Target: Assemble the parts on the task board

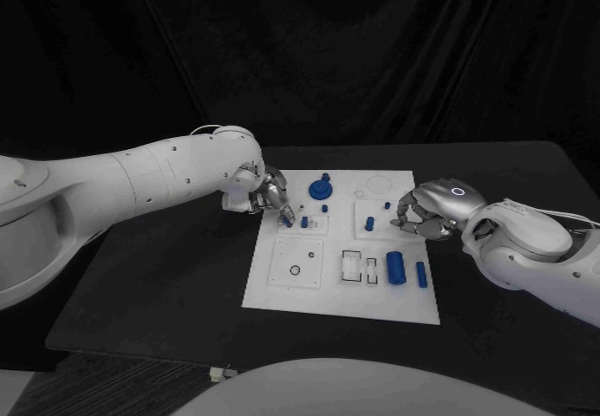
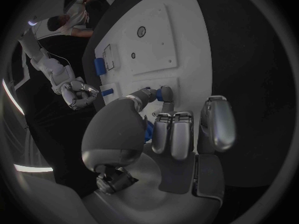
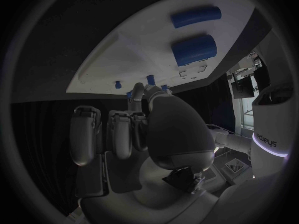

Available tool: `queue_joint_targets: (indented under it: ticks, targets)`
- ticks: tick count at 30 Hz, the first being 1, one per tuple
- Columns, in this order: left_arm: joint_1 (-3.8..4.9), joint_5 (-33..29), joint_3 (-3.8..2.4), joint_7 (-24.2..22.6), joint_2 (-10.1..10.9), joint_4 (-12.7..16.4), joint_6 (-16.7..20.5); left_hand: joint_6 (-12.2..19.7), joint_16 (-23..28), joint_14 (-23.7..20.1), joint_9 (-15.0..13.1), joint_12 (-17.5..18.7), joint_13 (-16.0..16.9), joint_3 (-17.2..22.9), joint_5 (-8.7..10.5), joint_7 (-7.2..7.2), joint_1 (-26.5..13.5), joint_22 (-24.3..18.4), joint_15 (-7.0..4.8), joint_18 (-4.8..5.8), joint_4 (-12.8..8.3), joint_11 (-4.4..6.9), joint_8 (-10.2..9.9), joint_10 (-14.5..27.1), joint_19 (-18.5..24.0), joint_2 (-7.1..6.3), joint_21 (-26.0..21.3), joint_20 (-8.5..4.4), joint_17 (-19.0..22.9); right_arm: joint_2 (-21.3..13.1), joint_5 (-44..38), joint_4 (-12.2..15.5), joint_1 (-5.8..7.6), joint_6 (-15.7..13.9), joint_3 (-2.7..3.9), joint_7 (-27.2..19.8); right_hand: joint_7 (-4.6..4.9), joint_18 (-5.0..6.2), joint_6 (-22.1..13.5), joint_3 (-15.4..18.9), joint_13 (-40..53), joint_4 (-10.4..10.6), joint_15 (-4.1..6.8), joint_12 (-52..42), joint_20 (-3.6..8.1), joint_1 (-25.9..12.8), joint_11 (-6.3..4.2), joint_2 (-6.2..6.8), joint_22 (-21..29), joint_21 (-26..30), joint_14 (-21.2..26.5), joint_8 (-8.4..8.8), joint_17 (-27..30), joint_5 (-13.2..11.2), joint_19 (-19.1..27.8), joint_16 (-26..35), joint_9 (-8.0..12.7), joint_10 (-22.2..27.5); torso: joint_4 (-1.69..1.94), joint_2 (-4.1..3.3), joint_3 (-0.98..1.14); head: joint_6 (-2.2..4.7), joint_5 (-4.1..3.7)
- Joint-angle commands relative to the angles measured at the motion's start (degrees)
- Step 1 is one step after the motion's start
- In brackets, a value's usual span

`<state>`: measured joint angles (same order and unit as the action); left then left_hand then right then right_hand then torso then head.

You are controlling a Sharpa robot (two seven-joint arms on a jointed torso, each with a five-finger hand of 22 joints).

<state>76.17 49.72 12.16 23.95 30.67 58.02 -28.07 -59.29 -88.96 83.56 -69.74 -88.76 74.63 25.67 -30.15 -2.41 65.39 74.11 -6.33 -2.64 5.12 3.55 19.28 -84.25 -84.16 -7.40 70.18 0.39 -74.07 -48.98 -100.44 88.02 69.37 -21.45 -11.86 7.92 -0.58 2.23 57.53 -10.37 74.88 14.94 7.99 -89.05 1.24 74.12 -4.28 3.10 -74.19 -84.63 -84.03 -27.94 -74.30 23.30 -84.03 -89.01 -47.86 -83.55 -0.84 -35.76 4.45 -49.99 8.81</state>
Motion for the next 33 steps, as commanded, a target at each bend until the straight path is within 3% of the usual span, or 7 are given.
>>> queue_joint_targets:
  ticks: [1,13,25,27,30,33]
  targets:
    - [0.03,-0.4,-0.06,0.2,-0.2,-0.3,-2.1,-0.2,-0.1,6.2,-0.3,-0.9,15.2,8.9,-1.25,1.69,1.2,10.5,-0.15,-1.36,-2.8,0.02,-1.3,-5.6,0.6,-0.20,-1.0,-0.47,-14.9,0.0,-0.1,0.0,-0.20,-0.1,0.04,0.9,0.08,-0.56,-0.3,-2.7,15.1,0.1,-0.07,-1.0,0.06,1.2,0.17,0.16,-13.6,0.9,-5.3,1.48,-12.4,1.4,-2.6,0.3,-0.3,-6.4,-0.02,0.01,0.00,-0.01,0.05]
    - [0.02,-0.4,-0.06,1.2,-0.5,-1.2,-4.5,-0.3,0.0,6.1,-0.2,-0.9,15.2,8.8,-1.23,1.68,1.2,10.5,-0.11,-1.38,-3.1,0.00,-1.4,-5.6,0.7,-0.46,-1.1,-0.42,-14.8,-0.1,-0.1,0.1,-0.27,0.0,0.04,1.0,0.08,-0.56,-0.3,-2.7,15.1,0.1,-0.07,-1.0,0.06,1.2,0.17,0.16,-13.6,0.9,-5.3,1.48,-12.4,1.4,-2.6,0.3,-0.3,-6.4,0.00,0.03,0.00,-0.01,0.02]
    - [-0.01,-0.4,-0.06,0.7,-1.0,-2.0,-4.1,-0.4,0.2,6.1,0.0,-0.5,15.0,8.9,-1.06,1.63,1.1,10.4,-0.03,-1.48,-3.5,-0.07,-1.5,-5.4,0.9,-0.43,-1.7,-0.36,-14.6,0.0,-0.1,0.1,-0.33,0.1,0.04,1.0,0.10,-0.54,-0.4,-2.7,15.1,0.1,-0.07,-1.0,0.06,1.2,0.16,0.18,-13.6,1.0,-5.3,1.56,-12.3,1.4,-2.6,0.4,-0.3,-6.4,0.01,-0.03,0.00,-0.01,0.13]
    - [-0.03,-0.4,-0.06,0.6,-1.1,-2.0,-4.0,-0.5,0.2,6.1,0.2,-0.5,14.9,8.9,-0.38,1.59,1.0,10.4,0.03,-1.48,-3.7,-0.13,-1.6,-5.4,1.0,-0.38,-1.8,-0.29,-14.6,0.0,-0.1,0.1,-0.34,0.1,0.04,1.0,0.10,-0.54,-0.4,-2.7,15.1,0.1,-0.07,-1.0,0.06,1.2,0.16,0.18,-13.6,1.0,-5.3,1.56,-12.3,1.4,-2.6,0.4,-0.3,-6.4,0.02,-0.01,0.00,-0.01,0.13]
    - [-0.10,-0.4,-0.06,0.5,-1.2,-2.2,-3.7,-0.5,0.3,6.0,0.8,-0.3,14.8,8.8,2.24,1.51,0.6,10.4,0.18,-1.51,-4.2,-0.25,-2.1,-5.3,1.2,0.01,-1.9,-0.13,-14.5,0.0,-0.1,0.1,-0.34,0.1,0.04,1.0,0.10,-0.54,-0.4,-2.7,15.1,0.1,-0.07,-1.0,0.06,1.2,0.16,0.18,-13.6,1.0,-5.3,1.56,-12.3,1.4,-2.6,0.4,-0.3,-6.4,0.01,0.01,-0.02,-0.01,0.09]
    - [-0.18,-0.4,-0.06,0.7,-1.4,-2.2,-3.2,-0.3,0.4,6.0,1.0,-0.3,14.8,8.7,3.09,1.47,0.4,10.4,0.22,-1.52,-4.4,-0.29,-2.4,-5.3,1.2,0.18,-1.9,-0.07,-14.4,0.0,-0.1,0.2,-0.34,0.1,0.04,1.0,0.10,-0.54,-0.4,-2.7,15.1,0.1,-0.07,-1.0,0.06,1.2,0.16,0.18,-13.6,1.0,-5.3,1.56,-12.3,1.4,-2.6,0.4,-0.3,-6.4,0.00,0.02,-0.01,-0.01,0.09]
